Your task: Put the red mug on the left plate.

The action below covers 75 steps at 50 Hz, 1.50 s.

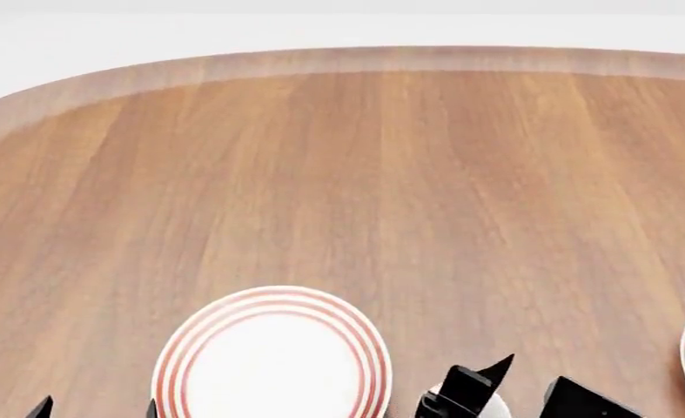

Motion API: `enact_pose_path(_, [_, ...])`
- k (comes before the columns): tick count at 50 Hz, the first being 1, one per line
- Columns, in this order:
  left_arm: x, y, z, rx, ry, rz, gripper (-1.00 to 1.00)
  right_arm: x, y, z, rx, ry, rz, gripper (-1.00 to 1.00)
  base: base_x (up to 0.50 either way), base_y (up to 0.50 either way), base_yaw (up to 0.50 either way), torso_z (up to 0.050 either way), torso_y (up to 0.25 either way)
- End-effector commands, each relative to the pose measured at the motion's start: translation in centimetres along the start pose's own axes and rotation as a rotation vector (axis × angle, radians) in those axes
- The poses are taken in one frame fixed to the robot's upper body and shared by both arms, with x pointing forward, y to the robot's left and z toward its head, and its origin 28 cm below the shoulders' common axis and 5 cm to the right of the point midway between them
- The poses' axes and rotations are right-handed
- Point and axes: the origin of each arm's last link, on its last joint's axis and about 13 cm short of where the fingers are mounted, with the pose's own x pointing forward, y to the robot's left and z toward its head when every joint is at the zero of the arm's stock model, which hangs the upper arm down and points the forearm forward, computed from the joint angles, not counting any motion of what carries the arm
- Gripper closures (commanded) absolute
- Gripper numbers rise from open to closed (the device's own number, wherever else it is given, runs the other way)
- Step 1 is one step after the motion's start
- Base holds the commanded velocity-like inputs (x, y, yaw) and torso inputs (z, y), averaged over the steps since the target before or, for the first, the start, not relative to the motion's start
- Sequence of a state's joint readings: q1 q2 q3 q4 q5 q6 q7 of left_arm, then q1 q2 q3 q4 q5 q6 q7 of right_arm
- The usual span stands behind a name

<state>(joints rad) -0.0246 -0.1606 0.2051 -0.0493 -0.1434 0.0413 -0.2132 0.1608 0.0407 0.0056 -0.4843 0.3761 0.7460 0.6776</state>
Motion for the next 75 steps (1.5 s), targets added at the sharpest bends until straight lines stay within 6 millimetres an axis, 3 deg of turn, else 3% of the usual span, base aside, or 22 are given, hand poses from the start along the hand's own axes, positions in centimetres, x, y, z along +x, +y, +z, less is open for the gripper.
enact_pose_path(1, [0.1, 0.0, 0.0, -0.006, 0.004, 0.003, -1.00, -0.5, -0.4, 0.8, 0.076, 0.049, -0.179, -1.00, 0.00, 0.00, 0.00, 0.000, 0.000])
enact_pose_path(14, [0.1, 0.0, -0.1, -0.005, 0.006, 0.003, -1.00, -1.3, -0.9, 0.7, 0.199, 0.117, -0.295, -1.00, 0.00, 0.00, 0.00, 0.000, 0.000])
enact_pose_path(17, [0.1, 0.0, 0.0, -0.005, 0.005, 0.002, -1.00, -0.8, -1.1, -0.6, 0.228, 0.199, -0.324, -1.00, 0.00, 0.00, 0.00, 0.000, 0.000])
enact_pose_path(18, [0.0, 0.0, -0.1, -0.007, 0.009, 0.003, -1.00, -0.1, -0.8, -2.7, 0.310, 0.310, -0.386, -1.00, 0.00, 0.00, 0.00, 0.000, 0.000])
enact_pose_path(39, [0.0, -0.1, -0.2, 0.000, 0.009, -0.001, -1.00, 1.3, -0.5, -2.7, 0.403, 0.287, -0.425, -1.00, 0.00, 0.00, 0.00, 0.000, 0.000])
enact_pose_path(75, [0.0, -0.2, -0.2, 0.001, 0.011, -0.008, -1.00, 3.6, 1.0, -2.9, 0.341, 0.242, -0.438, -1.00, 0.00, 0.00, 0.00, 0.000, 0.000])
